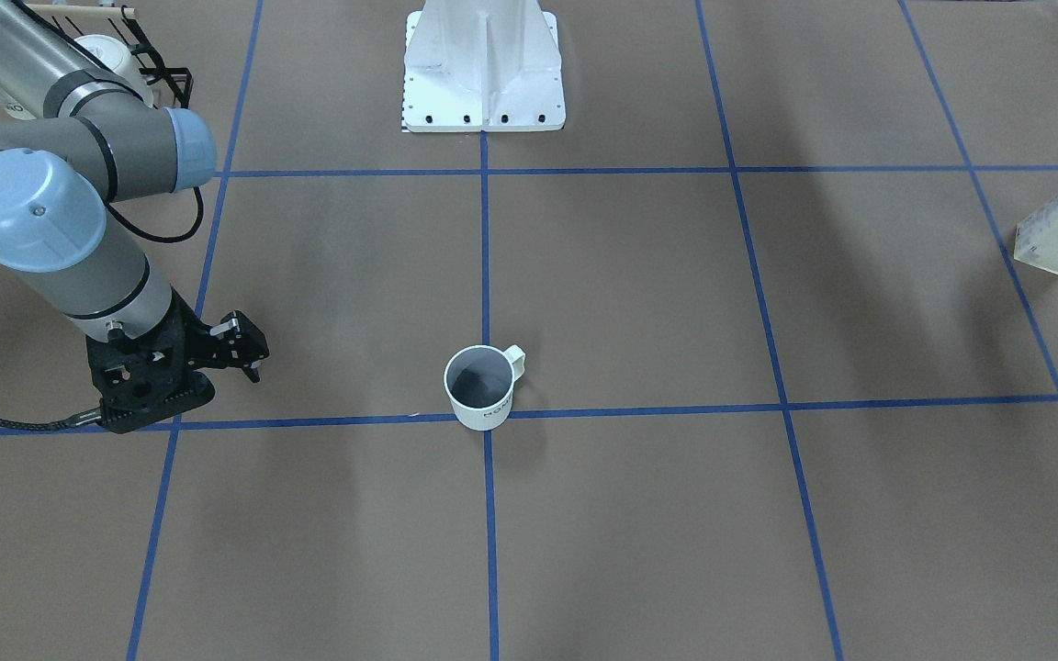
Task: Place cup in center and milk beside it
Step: 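Lift the right gripper away from the mug and retract it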
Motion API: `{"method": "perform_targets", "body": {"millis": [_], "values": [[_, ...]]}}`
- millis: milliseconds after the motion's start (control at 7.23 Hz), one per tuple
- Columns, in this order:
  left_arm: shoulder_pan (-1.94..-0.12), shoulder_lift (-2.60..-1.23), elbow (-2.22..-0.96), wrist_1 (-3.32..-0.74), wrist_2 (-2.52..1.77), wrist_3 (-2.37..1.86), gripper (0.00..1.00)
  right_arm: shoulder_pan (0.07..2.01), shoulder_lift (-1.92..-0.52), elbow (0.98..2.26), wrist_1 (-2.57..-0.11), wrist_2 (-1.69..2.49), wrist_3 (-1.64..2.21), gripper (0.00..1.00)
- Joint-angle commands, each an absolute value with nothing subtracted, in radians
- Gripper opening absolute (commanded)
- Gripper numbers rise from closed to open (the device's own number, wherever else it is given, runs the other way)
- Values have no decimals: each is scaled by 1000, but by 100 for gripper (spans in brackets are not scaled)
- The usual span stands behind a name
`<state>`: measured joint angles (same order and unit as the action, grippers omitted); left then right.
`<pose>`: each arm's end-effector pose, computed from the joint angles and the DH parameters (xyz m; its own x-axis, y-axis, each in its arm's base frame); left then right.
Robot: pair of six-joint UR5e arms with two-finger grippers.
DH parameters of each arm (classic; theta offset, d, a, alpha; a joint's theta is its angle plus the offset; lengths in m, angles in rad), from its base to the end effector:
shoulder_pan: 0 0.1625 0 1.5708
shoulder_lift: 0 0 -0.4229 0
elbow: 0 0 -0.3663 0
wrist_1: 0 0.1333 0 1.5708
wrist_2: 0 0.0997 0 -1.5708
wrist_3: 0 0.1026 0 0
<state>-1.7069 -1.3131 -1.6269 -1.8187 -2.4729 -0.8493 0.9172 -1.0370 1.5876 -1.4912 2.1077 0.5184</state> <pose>-0.1003 -0.3432 0.7037 0.3072 -0.7749 -0.5525 0.5544 0.6176 -0.5579 -0.3370 -0.5730 0.3474 0.6768 -0.3439 0.6509 0.1795 0.9346 0.3071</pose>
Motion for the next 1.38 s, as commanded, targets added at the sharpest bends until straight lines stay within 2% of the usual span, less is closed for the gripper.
{"method": "perform_targets", "body": {"millis": [0, 1245], "values": [[-1706, -1313, -1626, -1822, -2479, -877, 98, 917, -1043, 1591, -1493, 2108, 518, 100], [-1683, -1301, -1611, -1819, -2516, -894, 98, 907, -1060, 1591, -1491, 2106, 520, 100]]}}
